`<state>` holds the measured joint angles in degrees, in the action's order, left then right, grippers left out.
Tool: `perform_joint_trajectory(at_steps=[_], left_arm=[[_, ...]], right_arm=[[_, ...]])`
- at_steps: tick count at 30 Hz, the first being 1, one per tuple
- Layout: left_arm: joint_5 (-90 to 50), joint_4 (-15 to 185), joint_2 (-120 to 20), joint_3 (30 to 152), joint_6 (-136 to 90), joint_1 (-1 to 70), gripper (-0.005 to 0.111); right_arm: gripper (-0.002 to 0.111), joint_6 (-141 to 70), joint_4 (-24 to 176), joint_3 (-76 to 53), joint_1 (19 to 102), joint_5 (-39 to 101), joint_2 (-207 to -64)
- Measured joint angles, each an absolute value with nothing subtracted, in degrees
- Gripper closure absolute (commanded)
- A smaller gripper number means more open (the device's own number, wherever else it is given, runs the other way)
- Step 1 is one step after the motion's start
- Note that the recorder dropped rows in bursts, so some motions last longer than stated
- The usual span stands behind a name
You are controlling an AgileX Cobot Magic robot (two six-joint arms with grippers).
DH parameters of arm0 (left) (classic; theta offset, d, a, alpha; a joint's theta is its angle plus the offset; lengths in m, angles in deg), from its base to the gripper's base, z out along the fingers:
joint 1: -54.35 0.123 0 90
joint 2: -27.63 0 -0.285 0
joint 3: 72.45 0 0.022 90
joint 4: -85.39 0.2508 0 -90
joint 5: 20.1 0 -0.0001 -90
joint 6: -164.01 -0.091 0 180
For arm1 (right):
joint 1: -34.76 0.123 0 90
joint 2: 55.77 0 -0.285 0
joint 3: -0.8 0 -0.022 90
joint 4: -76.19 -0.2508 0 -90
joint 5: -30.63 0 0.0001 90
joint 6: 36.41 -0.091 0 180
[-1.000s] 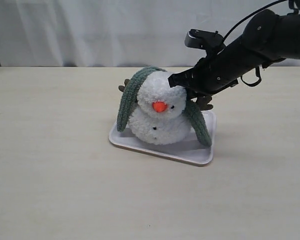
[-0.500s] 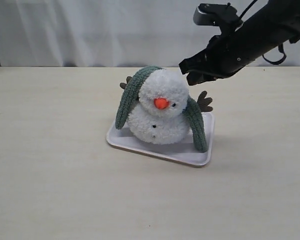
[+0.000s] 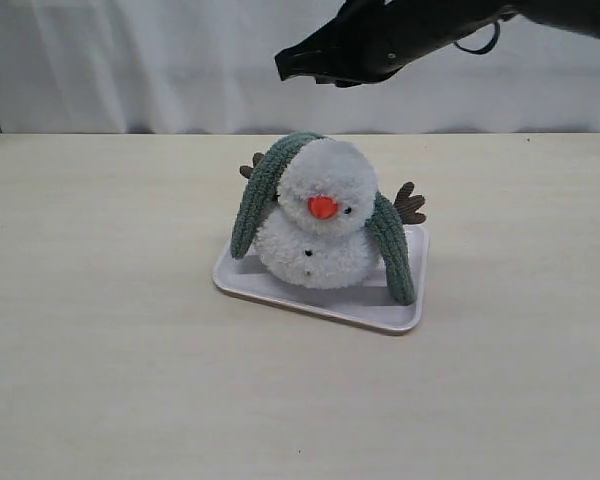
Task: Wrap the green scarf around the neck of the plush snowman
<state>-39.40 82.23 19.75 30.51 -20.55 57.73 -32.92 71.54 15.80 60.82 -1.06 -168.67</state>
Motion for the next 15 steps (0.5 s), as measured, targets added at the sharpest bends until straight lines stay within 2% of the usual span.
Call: perform_joint_trajectory(at_steps=[8,15], left_arm=[[-39.4,82.2,19.7,30.5,-20.6,57.7,0.107],[-39.4,82.2,19.7,30.5,-20.6,57.7,0.107]], right_arm=[[0.104,-33.0,71.4,21.6,60.8,0.6,-180.3],[0.104,-32.1,69.8,22.2,60.8,-0.9,-182.8]])
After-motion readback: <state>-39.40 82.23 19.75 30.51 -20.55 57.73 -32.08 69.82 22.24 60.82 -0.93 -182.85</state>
